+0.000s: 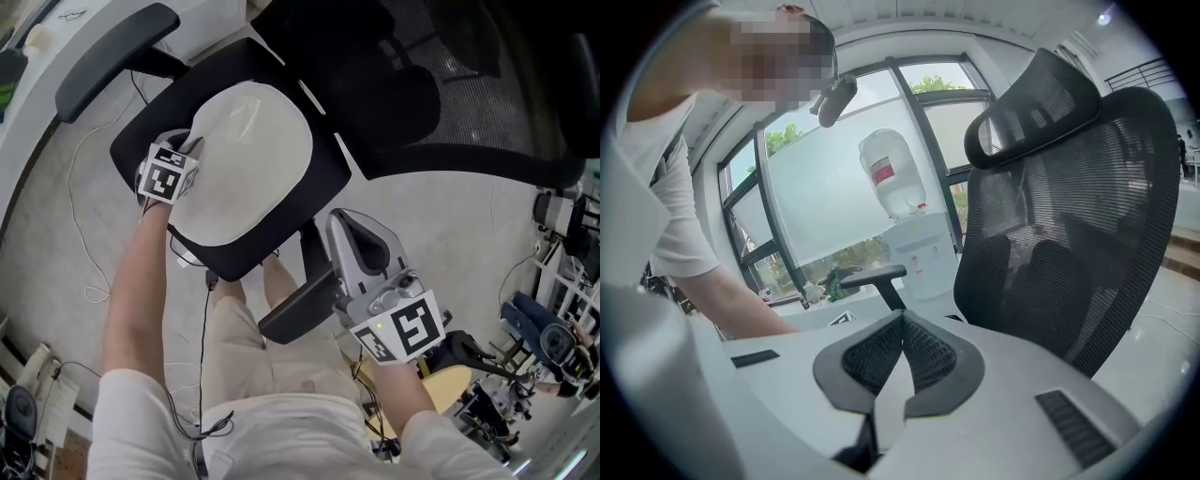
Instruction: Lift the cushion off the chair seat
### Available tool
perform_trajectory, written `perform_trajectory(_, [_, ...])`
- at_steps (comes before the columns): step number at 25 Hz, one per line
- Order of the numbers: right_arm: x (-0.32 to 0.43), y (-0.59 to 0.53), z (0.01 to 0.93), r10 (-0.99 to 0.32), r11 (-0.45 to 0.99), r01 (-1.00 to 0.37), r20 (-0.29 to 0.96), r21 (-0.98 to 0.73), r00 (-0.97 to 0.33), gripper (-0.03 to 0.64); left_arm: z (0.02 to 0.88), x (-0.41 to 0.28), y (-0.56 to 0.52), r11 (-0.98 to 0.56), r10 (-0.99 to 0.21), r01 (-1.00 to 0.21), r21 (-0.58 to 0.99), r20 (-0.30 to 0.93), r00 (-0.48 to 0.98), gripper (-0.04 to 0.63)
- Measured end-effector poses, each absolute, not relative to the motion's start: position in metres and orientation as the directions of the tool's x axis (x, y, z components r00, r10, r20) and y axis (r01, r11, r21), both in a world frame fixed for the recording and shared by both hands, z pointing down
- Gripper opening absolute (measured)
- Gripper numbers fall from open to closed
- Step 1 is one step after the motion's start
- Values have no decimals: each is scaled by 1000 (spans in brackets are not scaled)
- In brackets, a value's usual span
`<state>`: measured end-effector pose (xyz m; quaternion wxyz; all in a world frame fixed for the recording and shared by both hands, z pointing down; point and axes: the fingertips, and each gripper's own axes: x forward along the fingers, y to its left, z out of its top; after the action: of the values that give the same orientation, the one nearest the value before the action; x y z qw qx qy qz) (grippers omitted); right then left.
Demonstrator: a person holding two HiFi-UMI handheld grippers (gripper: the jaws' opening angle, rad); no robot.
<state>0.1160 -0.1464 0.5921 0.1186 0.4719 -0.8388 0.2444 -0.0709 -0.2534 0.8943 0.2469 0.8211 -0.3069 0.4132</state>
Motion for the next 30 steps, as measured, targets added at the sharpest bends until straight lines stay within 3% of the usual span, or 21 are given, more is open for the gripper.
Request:
perform_trajectory(20, [86,-111,518,-766,477,-829,324,-291,-555,0,764,-80,-203,-674,-430,-727,136,728,534,71])
perform_trajectory(30, [109,-107,458,-800,476,-844,275,-249,-533,0,698,-77,-192,-674,-475,-732,104,698,536,64])
